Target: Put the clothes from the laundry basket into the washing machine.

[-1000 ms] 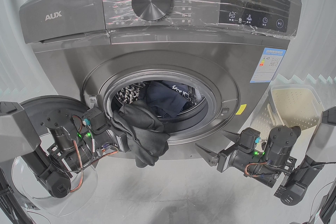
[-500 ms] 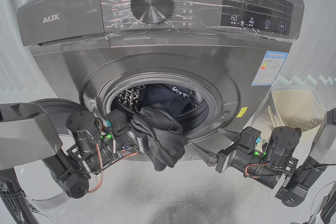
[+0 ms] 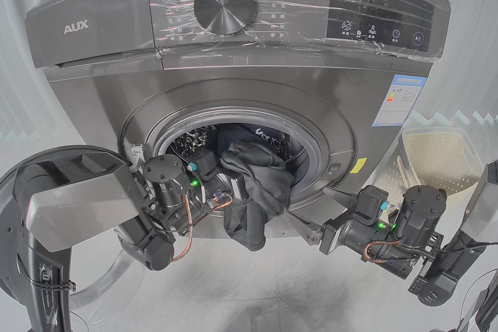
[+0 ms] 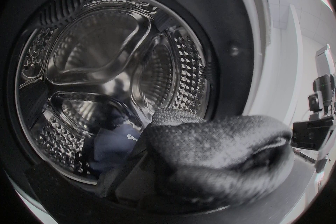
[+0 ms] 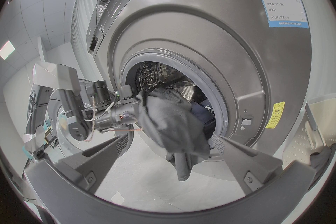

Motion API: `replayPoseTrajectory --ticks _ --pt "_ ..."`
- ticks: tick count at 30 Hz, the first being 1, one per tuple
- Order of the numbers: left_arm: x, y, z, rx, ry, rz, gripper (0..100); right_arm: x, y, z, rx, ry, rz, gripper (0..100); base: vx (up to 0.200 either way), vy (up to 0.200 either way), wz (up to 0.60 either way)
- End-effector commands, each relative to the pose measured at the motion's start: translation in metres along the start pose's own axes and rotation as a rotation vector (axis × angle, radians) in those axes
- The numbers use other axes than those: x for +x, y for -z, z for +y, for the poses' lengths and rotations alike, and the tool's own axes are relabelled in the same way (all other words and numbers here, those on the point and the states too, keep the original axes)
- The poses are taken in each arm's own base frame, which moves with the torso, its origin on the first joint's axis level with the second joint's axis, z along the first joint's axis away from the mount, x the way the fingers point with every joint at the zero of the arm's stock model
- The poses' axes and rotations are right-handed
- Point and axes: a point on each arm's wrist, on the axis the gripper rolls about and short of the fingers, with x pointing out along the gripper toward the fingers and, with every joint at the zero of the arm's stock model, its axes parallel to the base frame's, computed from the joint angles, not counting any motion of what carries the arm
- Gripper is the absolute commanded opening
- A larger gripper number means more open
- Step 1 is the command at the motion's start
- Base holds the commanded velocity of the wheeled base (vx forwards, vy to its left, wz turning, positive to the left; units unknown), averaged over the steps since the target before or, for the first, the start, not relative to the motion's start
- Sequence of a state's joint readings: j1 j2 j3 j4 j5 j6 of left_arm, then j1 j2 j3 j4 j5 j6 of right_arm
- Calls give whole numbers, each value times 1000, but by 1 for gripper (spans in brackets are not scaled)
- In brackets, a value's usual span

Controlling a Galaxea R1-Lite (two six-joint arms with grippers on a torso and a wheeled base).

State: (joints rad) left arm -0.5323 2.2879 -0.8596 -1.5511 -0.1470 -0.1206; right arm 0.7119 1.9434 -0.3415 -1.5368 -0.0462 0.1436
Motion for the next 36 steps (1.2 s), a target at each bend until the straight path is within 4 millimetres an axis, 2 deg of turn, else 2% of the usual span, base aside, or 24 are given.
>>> replayPoseTrajectory --ticks 1,9,13,20,29,33,36 --pt "29 18 21 -9 -55 -48 0 0 0 0 -1 -2 -2 100 0 0 0" --pt "46 32 20 -12 -83 -50 0 1 1 0 0 -1 3 100 0 0 0" --pt "72 24 28 -6 -134 -107 0 1 2 4 0 -13 4 100 0 0 0" --pt "100 19 37 -7 -149 -99 0 1 1 4 0 -14 3 100 0 0 0" --pt "137 8 71 7 -318 -197 0 1 1 5 -1 -20 4 100 0 0 0" --pt "143 5 76 7 -344 -215 0 1 1 6 -1 -20 2 100 0 0 0" --pt "144 13 77 4 -358 -196 0 1 1 6 -1 -20 2 100 0 0 0"
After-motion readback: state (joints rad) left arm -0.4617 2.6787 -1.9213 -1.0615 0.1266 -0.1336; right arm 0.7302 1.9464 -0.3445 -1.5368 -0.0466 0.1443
